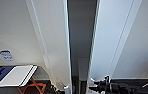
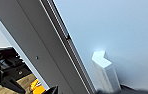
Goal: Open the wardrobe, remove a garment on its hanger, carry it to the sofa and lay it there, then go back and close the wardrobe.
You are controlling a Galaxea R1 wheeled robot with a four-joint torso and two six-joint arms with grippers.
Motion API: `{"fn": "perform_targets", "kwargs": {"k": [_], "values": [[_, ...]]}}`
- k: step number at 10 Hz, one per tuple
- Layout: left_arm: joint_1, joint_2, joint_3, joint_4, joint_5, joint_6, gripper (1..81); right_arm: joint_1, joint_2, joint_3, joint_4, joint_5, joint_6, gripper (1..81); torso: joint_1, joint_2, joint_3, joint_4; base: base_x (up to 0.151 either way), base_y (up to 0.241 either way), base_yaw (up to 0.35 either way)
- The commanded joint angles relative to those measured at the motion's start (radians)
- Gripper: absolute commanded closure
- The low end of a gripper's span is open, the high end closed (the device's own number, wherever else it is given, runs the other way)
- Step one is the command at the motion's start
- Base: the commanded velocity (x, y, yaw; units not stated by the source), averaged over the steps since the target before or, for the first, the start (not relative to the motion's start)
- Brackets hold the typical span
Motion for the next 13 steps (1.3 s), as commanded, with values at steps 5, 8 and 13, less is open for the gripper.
{"fn": "perform_targets", "kwargs": {"k": [5, 8, 13], "values": [[-0.084, 0.178, 0.177, 0.004, 0.007, -0.001, 1.0, 0.052, 0.043, 0.184, 0.026, -0.114, 0.034, 1.0, 0.001, 0.000, 0.000, 0.000, 0.000, 0.000, 0.000], [-0.084, 0.202, 0.175, 0.010, 0.011, -0.001, 1.0, 0.043, 0.030, 0.196, 0.026, -0.114, 0.034, 1.0, 0.002, 0.000, 0.000, 0.000, 0.000, 0.000, 0.000], [-0.033, 0.159, 0.229, 0.041, 0.014, -0.001, 1.0, 0.012, -0.045, 0.272, -0.002, -0.114, 0.034, 1.0, 0.002, 0.001, 0.000, 0.000, 0.000, 0.000, 0.000]]}}
